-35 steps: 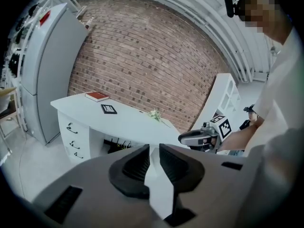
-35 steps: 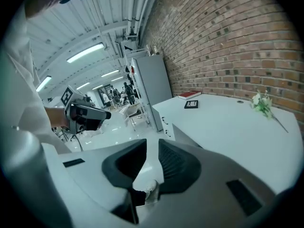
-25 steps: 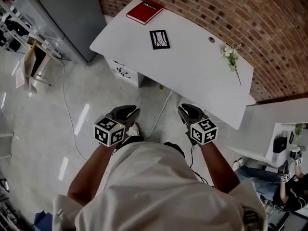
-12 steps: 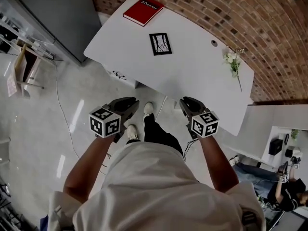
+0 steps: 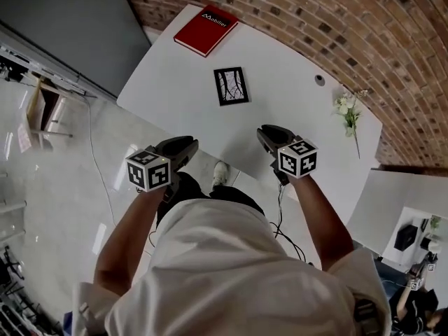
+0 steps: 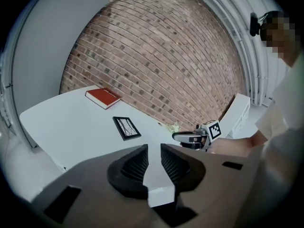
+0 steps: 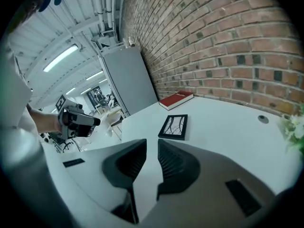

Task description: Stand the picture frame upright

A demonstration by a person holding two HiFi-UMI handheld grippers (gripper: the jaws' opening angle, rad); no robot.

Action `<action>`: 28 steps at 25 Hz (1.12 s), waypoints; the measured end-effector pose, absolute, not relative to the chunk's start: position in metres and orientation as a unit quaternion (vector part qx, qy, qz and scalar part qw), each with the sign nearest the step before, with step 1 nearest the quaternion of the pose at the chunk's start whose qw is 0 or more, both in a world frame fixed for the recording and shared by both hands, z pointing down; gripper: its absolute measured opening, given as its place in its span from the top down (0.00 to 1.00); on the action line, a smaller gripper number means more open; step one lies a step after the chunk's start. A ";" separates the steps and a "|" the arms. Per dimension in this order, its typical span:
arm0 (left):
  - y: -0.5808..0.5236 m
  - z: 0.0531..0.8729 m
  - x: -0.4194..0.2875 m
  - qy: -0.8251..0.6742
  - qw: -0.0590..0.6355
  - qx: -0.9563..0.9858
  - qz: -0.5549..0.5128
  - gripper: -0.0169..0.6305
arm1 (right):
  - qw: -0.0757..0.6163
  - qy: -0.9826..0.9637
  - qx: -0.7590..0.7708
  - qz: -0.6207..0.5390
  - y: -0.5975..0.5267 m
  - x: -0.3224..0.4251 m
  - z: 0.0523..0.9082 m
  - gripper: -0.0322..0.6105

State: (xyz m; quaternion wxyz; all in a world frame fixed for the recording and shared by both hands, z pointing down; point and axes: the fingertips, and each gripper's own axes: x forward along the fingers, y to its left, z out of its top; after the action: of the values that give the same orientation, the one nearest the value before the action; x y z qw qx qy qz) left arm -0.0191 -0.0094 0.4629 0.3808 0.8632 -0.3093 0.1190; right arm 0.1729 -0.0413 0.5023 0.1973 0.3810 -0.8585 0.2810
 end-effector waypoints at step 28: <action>-0.200 0.592 0.045 -0.241 0.462 0.826 0.213 0.84 | 0.286 -0.824 0.299 0.387 -0.223 0.164 0.614 0.85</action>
State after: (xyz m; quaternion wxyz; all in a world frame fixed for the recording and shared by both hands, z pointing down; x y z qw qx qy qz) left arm 0.0452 -0.2000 0.5917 0.4621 0.8264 -0.2413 0.2128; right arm 0.1639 -0.2229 0.6137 0.2864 0.2995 -0.8236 0.3873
